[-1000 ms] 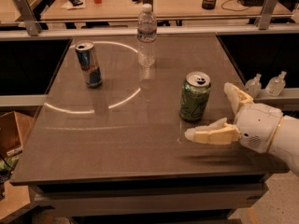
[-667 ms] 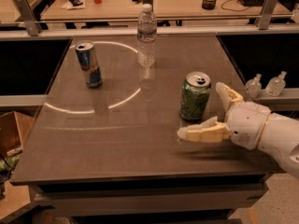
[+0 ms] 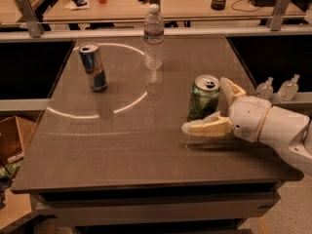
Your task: Move green can near water bottle
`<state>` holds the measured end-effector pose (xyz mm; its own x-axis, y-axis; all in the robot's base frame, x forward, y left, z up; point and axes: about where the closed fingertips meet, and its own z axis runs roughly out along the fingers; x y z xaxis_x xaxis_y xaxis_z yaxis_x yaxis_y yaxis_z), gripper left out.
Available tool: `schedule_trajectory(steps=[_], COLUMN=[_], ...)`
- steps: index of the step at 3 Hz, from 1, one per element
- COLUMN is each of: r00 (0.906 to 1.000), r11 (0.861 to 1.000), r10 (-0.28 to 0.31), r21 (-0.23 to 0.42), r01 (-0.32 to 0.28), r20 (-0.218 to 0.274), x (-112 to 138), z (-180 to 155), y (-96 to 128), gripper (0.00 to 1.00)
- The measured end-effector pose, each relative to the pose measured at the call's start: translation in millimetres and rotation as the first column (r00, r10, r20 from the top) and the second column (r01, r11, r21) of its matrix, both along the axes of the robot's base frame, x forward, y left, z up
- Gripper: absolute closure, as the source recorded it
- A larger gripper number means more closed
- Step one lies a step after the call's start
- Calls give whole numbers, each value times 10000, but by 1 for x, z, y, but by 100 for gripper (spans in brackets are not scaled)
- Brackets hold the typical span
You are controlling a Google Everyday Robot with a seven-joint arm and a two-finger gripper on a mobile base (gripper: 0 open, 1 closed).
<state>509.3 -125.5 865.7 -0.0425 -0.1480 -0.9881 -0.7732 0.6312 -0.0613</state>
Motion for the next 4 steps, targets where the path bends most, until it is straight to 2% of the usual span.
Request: schedule_trajectory(steps=[1,2,4], r00=[10000,9999,9998], r11=[9997,9993,9992], r10=[27,65,137], r21=[-245,-373,-384], r01=[-25,-60,-131], r20=[79,134,154], x=[14,22,22], z=[5,11,12], y=[-2,-4,0], gripper=[17,41,87])
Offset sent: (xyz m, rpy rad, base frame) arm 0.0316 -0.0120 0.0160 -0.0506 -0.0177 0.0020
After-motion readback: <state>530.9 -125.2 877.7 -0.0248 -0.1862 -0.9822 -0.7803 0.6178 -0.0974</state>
